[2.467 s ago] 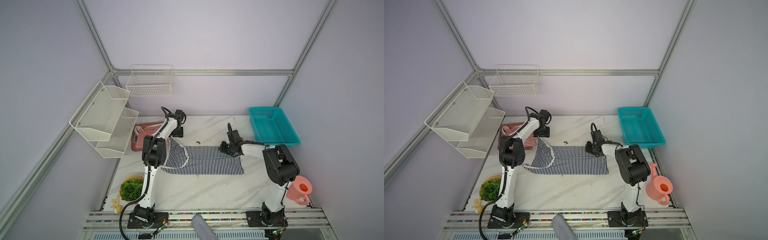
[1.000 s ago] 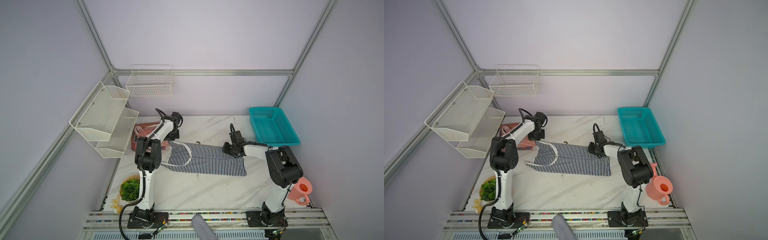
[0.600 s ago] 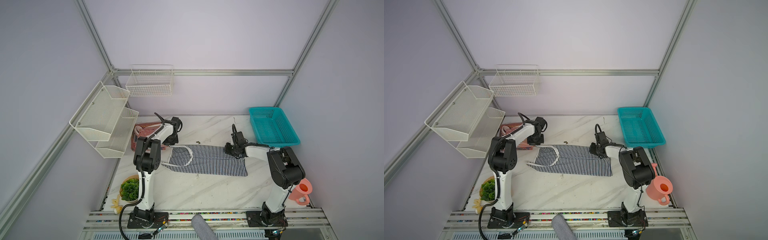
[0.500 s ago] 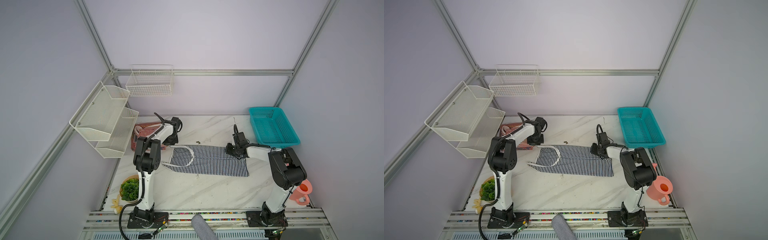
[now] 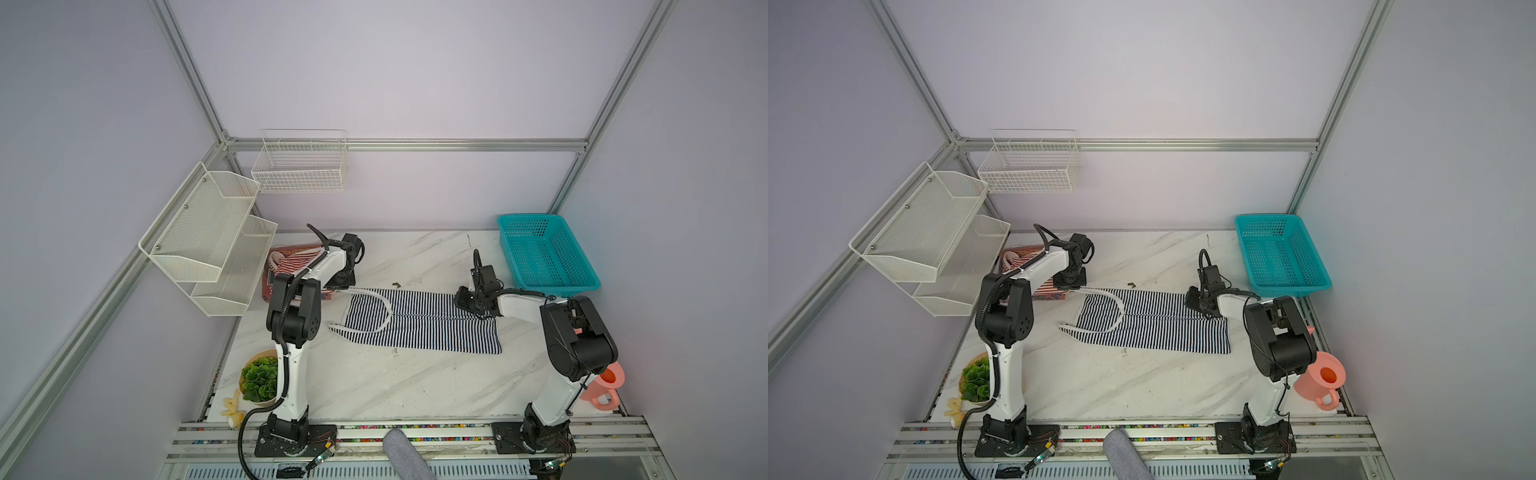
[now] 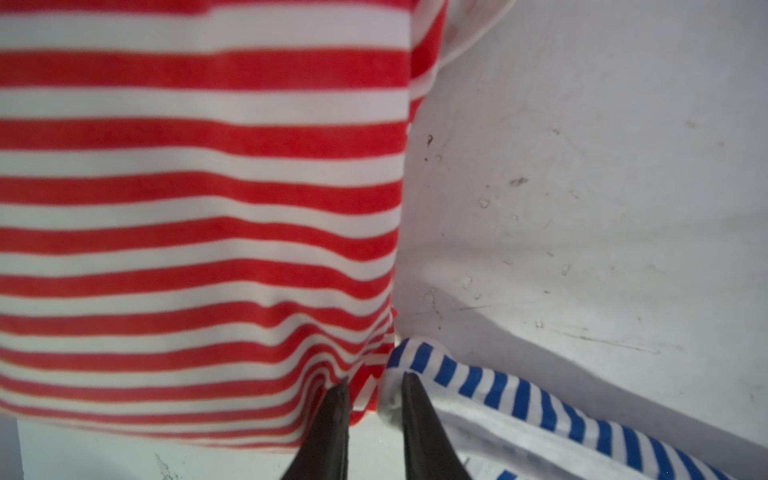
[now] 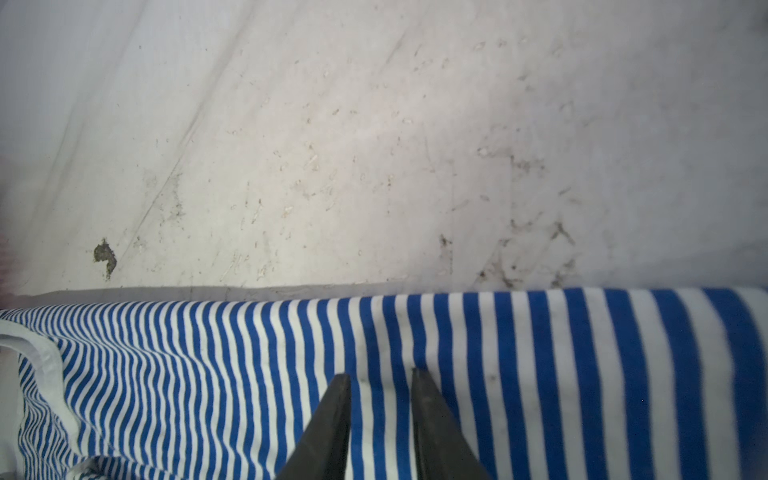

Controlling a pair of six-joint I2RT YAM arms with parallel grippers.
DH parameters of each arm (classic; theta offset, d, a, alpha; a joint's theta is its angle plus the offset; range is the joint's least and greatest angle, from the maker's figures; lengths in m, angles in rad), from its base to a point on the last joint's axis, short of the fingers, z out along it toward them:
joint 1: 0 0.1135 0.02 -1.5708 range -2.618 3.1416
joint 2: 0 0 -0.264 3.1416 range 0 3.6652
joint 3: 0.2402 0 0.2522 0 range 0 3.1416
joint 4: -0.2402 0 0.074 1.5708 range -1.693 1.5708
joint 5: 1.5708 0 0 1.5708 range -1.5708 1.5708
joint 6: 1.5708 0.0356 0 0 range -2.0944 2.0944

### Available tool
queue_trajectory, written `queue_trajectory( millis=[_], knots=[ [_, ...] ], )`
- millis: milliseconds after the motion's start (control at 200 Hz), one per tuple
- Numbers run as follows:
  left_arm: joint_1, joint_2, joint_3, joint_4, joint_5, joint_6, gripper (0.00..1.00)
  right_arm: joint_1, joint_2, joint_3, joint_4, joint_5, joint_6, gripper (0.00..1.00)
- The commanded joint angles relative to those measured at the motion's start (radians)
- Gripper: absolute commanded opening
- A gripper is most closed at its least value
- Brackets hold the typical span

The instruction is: Fold and stack the tank tops

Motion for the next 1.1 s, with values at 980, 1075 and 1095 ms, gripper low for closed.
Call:
queue_trajectory(
  millis=[980,1075,1095],
  knots=[
    [-0.197,-0.105,0.031,0.027,0.238,-0.042,0.34,-0.031,-0.158,0.08,-0.345,0.02,-0.128,0.42],
    [-0.205,-0.07,0.031,0.037,0.257,-0.05,0.33,-0.032,-0.124,0.083,-0.37,0.051,-0.151,0.38],
    [-0.205,-0.064,0.033,0.038,0.258,-0.051,0.33,-0.031,-0.121,0.082,-0.371,0.057,-0.153,0.37]
  ],
)
